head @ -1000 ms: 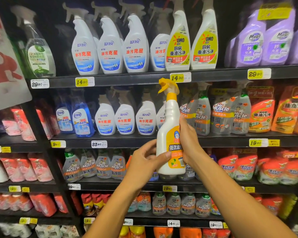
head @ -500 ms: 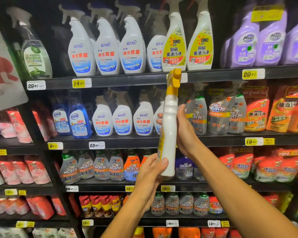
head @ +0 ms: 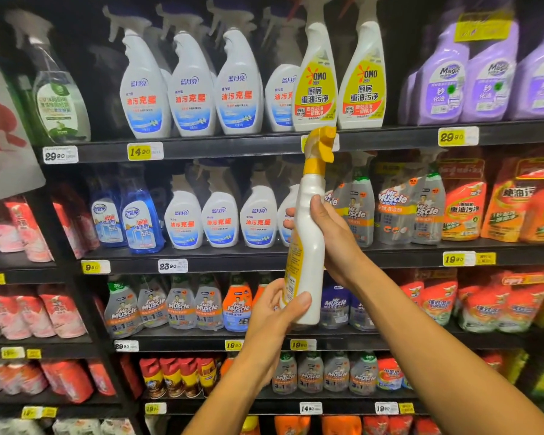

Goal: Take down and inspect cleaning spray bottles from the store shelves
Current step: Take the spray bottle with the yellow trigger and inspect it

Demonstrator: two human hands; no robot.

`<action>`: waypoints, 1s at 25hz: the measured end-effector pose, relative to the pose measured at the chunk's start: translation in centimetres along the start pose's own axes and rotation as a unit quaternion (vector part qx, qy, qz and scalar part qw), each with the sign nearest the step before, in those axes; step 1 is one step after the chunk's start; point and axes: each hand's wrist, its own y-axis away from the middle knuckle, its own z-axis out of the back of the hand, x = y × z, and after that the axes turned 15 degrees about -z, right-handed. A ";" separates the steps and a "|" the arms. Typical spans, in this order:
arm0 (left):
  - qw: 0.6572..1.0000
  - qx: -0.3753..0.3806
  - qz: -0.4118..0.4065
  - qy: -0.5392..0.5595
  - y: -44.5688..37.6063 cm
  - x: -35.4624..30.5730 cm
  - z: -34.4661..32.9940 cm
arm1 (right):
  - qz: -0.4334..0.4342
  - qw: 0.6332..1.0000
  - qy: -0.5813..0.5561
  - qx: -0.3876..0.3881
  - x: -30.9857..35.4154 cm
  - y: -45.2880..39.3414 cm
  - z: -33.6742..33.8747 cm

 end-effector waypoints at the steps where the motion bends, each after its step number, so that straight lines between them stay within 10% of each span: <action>1: 1.000 0.003 0.003 0.015 0.0 0.0 0.1 | 0.001 1.000 -0.001 0.002 0.1 0.0 0.2; 16: 0.878 0.167 0.149 0.422 -0.6 0.2 2.0 | 0.021 1.000 -0.005 0.007 1.9 1.5 1.4; 22: 0.993 0.103 0.011 0.063 -2.8 -1.1 4.2 | 0.080 0.997 0.005 0.014 1.9 1.8 1.9; 25: 0.982 0.109 -0.049 -0.144 -4.7 -1.5 5.1 | 0.096 0.995 0.022 0.029 1.0 2.1 2.1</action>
